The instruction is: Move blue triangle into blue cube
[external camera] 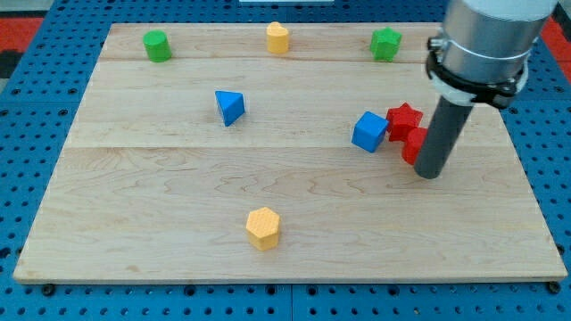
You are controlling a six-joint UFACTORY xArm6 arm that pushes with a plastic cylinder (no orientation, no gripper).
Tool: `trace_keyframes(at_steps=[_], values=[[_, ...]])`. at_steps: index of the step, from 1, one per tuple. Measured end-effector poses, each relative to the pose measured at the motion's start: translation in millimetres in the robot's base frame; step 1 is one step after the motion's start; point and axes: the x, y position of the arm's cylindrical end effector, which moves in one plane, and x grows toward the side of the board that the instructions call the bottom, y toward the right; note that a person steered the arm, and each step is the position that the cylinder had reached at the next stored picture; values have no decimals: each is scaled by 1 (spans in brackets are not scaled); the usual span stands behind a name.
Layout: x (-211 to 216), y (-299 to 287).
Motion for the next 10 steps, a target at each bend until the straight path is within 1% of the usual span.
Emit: trace_keyframes(at_steps=[1, 2, 3, 4, 5, 6, 7, 8, 9, 10], values=[[10, -21], [6, -136], [-20, -225], [-81, -269], [-119, -297], [-129, -314], [-153, -368], [-162, -305], [-115, -252], [-105, -193]])
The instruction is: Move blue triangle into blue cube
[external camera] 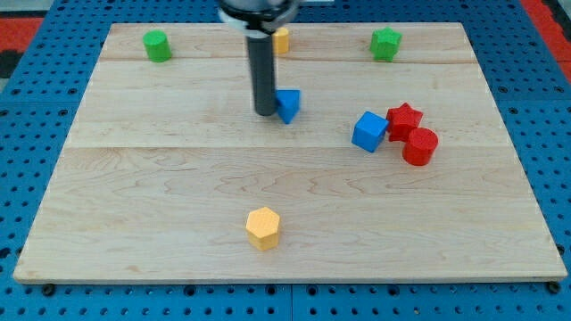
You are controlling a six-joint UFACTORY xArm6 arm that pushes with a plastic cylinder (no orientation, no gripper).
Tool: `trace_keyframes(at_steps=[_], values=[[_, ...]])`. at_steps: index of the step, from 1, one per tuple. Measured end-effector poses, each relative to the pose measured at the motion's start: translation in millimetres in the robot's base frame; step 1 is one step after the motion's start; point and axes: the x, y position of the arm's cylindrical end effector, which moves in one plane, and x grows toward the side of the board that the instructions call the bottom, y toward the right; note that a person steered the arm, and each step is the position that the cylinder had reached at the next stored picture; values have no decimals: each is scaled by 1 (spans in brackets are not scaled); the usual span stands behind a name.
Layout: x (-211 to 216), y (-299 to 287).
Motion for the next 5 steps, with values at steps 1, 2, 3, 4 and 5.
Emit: trace_keyframes(at_steps=[1, 2, 3, 4, 5], values=[[-3, 4], [-30, -4], [-47, 3], [-6, 32], [3, 45]])
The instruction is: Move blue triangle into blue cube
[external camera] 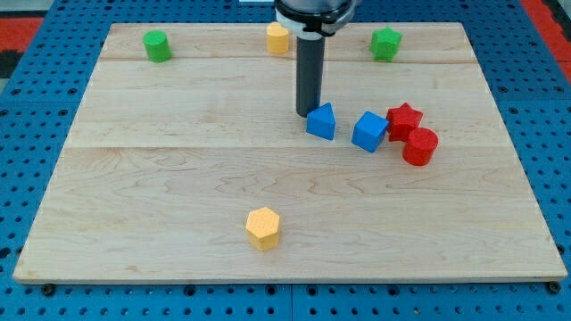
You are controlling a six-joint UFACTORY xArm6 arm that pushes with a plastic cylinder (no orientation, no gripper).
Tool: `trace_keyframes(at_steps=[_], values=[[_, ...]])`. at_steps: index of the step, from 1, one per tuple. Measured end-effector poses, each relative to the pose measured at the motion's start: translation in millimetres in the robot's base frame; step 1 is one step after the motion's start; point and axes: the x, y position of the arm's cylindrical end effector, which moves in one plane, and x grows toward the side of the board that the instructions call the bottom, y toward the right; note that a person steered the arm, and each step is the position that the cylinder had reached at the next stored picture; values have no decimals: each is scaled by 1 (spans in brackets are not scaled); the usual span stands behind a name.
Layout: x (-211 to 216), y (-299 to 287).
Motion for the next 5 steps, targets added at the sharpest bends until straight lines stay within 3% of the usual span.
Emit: trace_keyframes(at_steps=[1, 2, 4, 5], values=[[8, 2], [10, 38], [6, -10], [2, -3]])
